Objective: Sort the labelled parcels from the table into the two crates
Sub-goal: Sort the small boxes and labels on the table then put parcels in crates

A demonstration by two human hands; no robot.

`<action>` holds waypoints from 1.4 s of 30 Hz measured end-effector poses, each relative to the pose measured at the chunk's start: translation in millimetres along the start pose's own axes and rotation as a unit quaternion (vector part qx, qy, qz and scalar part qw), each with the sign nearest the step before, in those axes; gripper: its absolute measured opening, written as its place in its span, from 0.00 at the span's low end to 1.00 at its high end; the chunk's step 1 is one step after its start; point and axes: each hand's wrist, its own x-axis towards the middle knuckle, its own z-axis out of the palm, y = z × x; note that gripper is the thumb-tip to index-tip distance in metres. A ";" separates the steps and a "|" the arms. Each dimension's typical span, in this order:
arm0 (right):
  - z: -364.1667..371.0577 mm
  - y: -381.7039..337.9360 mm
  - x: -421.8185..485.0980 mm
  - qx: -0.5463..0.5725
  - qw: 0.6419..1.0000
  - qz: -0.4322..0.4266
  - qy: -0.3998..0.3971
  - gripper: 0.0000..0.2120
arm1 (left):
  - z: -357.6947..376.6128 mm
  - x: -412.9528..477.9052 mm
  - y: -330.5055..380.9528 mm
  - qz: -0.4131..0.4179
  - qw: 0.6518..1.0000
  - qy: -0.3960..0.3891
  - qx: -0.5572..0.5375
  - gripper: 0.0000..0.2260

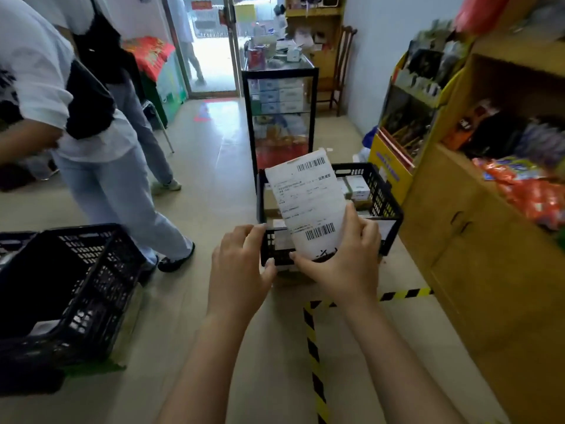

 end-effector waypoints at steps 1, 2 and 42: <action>-5.2 12.5 7.9 -0.004 1.000 0.012 0.005 0.59 | 10.4 8.9 11.9 0.007 1.000 -0.010 -0.006 0.27; -10.0 24.5 15.6 -0.006 1.000 0.024 0.008 0.58 | 20.6 17.3 22.7 0.015 1.000 -0.019 -0.010 0.27; 63.9 310.7 479.4 -0.057 0.985 0.162 0.028 0.59 | 382.3 457.5 154.2 0.093 0.985 -0.139 -0.043 0.25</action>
